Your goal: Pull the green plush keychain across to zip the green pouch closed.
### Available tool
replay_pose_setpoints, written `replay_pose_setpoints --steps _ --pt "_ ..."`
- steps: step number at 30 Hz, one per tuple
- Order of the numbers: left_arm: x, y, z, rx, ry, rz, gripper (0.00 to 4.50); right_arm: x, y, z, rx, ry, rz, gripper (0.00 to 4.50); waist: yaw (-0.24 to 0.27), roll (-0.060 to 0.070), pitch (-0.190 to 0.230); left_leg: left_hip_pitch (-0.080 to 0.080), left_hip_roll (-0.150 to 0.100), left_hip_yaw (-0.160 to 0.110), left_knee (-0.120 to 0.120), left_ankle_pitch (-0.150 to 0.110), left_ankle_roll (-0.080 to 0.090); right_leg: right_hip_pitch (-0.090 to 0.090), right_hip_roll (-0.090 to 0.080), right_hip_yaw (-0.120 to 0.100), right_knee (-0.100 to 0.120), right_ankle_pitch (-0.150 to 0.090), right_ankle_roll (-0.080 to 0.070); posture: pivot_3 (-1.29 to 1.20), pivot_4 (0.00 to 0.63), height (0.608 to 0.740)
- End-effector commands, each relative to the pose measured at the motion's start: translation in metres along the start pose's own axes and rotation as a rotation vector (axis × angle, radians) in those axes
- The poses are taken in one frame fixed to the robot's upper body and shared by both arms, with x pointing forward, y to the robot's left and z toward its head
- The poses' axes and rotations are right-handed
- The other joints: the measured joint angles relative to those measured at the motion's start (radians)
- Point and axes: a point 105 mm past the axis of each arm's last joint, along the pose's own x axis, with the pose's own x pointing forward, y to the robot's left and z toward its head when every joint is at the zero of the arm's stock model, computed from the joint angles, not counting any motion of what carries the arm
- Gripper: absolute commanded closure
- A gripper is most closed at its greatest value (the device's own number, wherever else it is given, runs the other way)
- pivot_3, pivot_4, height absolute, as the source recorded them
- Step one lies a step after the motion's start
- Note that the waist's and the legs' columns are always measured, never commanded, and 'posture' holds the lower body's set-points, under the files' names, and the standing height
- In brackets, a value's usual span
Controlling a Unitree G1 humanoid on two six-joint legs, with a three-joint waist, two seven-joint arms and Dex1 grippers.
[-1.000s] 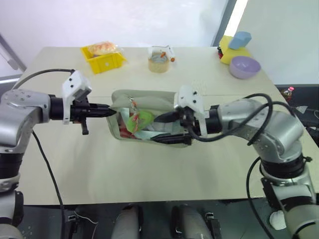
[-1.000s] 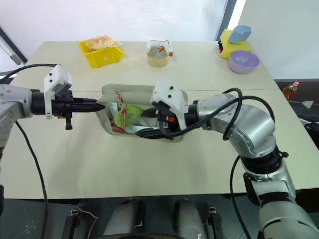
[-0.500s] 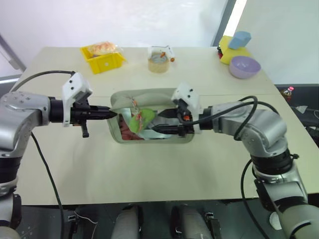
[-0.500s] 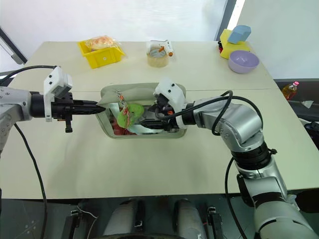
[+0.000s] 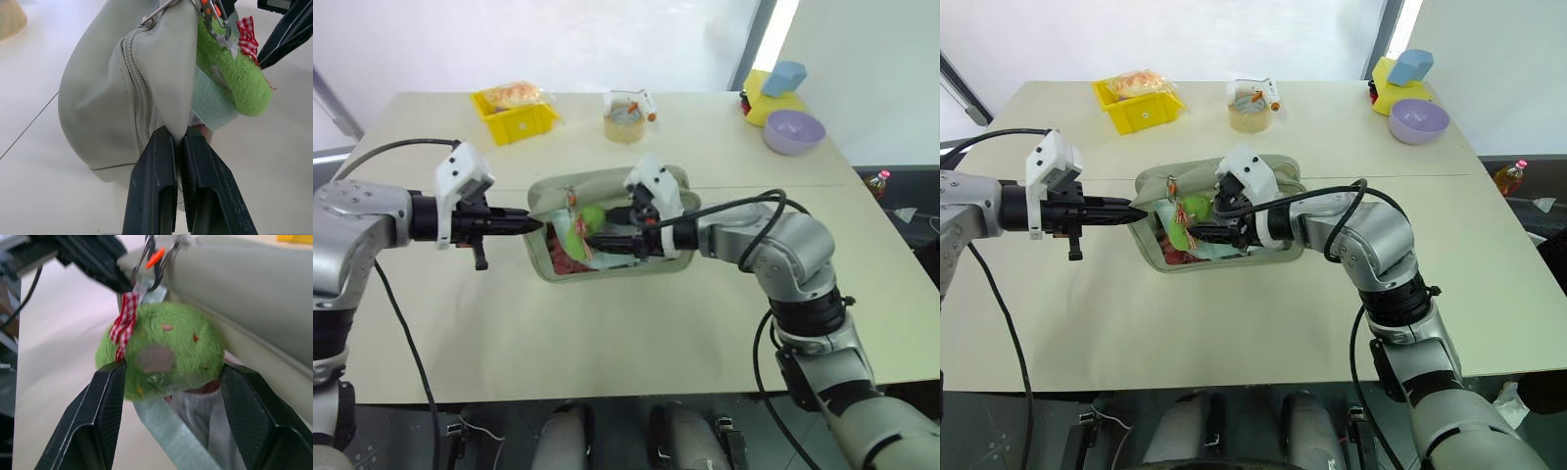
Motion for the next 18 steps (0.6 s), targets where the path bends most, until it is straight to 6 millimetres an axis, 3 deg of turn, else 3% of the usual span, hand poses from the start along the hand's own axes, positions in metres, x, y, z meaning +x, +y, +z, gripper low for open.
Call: replay_pose_setpoints --steps 1,11,14,18 --pt "-0.006 -0.001 0.015 0.057 -0.041 0.010 4.50 -0.002 -0.003 0.016 -0.024 -0.041 -0.035 1.50 -0.002 0.000 0.000 0.000 0.000 0.000 0.000 0.000 0.000 0.000 0.000 0.000 0.000 0.000 0.000 0.00 0.150 0.739" --pt "-0.004 -0.001 0.014 0.055 -0.044 0.008 4.50 0.013 0.000 0.007 0.039 0.006 -0.068 1.50 -0.014 0.000 0.000 0.000 0.000 0.000 0.000 0.000 0.000 0.000 0.000 0.000 0.000 0.000 0.000 0.00 0.150 0.739" --pt "-0.004 -0.001 0.014 0.056 -0.043 0.010 4.50 0.016 0.002 0.009 0.058 -0.002 -0.062 2.32 -0.014 0.000 0.000 0.000 0.000 0.000 0.000 0.000 0.000 0.000 0.000 0.000 0.000 0.000 0.000 0.00 0.150 0.739" --pt "-0.005 -0.001 0.014 0.056 -0.044 0.011 4.50 0.018 0.003 0.010 0.079 -0.006 -0.066 4.48 -0.014 0.000 0.000 0.000 0.000 0.000 -0.001 0.000 0.000 0.000 0.000 0.000 0.000 0.000 0.000 0.00 0.150 0.739"
